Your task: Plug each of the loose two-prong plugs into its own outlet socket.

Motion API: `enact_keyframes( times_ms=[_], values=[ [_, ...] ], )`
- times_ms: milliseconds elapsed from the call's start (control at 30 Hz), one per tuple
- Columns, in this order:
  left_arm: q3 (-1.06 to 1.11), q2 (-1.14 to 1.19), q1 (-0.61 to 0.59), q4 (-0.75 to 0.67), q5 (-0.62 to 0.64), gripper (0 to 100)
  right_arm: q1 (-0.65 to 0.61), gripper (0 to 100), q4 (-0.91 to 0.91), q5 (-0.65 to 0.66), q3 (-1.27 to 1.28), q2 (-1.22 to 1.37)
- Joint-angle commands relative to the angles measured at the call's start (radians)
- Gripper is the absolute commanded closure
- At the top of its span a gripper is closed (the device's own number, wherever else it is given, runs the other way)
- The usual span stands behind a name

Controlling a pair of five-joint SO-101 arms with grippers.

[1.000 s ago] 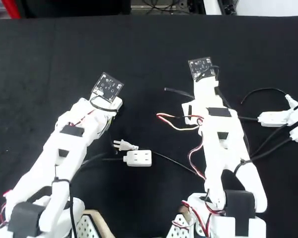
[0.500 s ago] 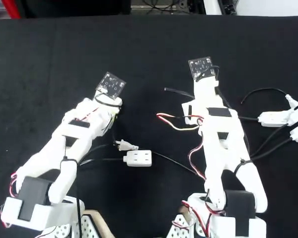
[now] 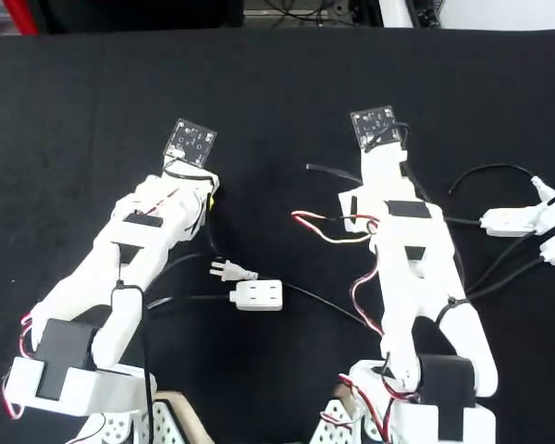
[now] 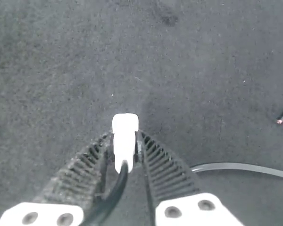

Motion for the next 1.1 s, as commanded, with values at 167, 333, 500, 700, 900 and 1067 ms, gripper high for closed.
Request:
enact_keyframes(
  times_ms=[167,333,500,700,900,1067],
  values=[
    [-0.028,-0.012,0.007,-0.015,0.006,83,0.009,98.7,-0.014,0.031,-0.004,-0.041],
    [-0.016,-0.032,0.01,-0.014,0.006,82,0.009,98.7,-0.014,0.032,-0.004,-0.041],
    [0.094,-0.193,0.031,-0.005,0.006,82,0.009,98.7,-0.015,0.034,-0.007,-0.041],
    [0.176,-0.285,0.064,-0.025,-0.021,78,0.009,98.7,-0.014,0.034,-0.007,-0.041],
    [0.061,-0.098,0.062,-0.025,-0.028,78,0.009,98.7,-0.011,0.034,-0.004,-0.041],
    [-0.013,-0.002,0.061,0.015,-0.029,78,0.009,98.7,-0.011,0.034,-0.004,-0.041]
  ],
)
